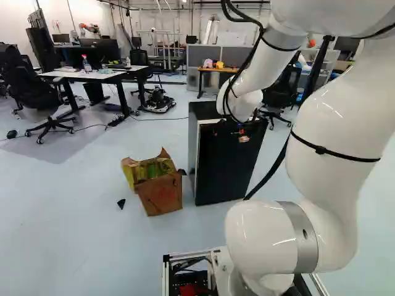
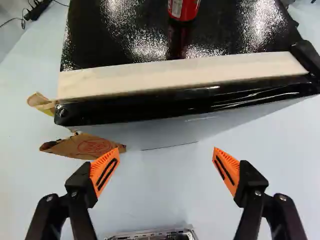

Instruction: Grab a drink from the fridge

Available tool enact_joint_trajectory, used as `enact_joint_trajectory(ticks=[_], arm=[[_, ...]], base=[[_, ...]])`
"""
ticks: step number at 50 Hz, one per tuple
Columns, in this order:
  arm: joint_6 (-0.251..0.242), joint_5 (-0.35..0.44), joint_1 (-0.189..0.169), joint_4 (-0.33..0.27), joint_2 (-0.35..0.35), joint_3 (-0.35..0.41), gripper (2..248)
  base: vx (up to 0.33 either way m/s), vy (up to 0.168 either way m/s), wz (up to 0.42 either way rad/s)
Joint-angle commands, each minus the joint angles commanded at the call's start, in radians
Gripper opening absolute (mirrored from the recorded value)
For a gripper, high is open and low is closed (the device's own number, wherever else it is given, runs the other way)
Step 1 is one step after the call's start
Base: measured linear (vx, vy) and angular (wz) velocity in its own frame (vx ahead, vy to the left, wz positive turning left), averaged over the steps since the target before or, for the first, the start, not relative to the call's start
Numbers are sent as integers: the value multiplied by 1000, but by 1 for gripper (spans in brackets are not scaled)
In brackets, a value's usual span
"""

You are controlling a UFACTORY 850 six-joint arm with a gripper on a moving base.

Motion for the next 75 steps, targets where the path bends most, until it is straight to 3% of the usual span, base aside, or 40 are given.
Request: enact_joint_trajectory(ticks=[36, 75], arm=[[0, 247, 0, 0, -2, -2, 247], [0, 463, 2, 0, -53, -58, 247]], base=[[0, 0, 0], [0, 0, 0]])
